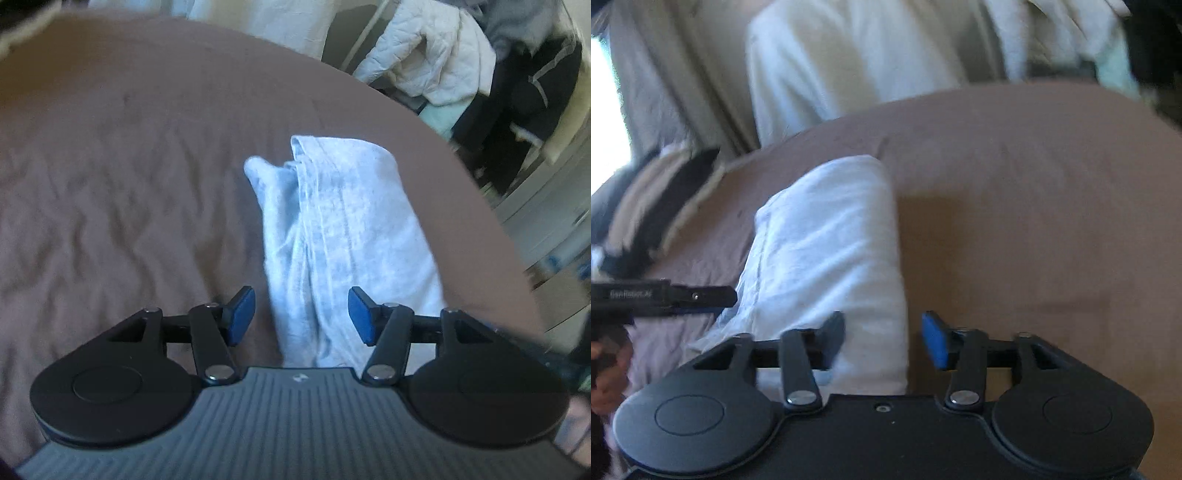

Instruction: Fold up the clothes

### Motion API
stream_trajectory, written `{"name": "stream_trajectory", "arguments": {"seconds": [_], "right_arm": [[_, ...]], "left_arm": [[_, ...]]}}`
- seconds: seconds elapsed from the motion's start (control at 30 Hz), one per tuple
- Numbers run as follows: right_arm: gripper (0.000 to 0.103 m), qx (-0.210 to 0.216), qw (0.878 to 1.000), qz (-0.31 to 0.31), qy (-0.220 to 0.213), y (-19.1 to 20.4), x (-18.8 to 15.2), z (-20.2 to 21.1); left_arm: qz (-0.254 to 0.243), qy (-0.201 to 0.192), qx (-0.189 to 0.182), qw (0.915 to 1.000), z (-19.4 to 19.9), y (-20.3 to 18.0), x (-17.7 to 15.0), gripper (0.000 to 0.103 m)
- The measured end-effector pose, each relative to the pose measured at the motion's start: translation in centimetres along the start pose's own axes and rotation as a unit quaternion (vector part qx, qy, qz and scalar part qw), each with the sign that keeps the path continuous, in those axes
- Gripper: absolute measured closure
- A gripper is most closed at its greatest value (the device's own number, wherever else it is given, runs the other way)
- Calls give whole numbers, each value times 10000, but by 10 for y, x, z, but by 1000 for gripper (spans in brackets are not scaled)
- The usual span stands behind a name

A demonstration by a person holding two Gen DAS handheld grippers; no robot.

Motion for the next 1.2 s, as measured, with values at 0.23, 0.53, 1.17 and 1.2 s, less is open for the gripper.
{"name": "stream_trajectory", "arguments": {"seconds": [0.23, 0.53, 1.17, 1.2], "right_arm": [[15, 1300, 9809, -1388, 402, -21, -30, -15], [65, 570, 9922, 1105, 89, 61, -33, -8], [56, 2282, 9497, 1963, 869, 303, -41, -62], [56, 2114, 9439, 2195, 1270, 311, -52, -78]], "left_arm": [[775, 610, -1061, 9895, -43, 19, 15, 49], [-721, -112, 3, 9973, -15, -24, 10, 86], [301, -537, 1405, 9882, 188, 170, 48, 78], [628, -340, 1442, 9870, 187, 197, 41, 78]]}}
Point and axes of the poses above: each gripper's, at about its wrist camera, not at the fingertips, and z roughly against the way its jaws point, y to its left, x to its top, the point moved 5 cm from there along -z, roughly the way its jaws point, and after that the axes turned 6 degrees about y, right-handed, at the moved point
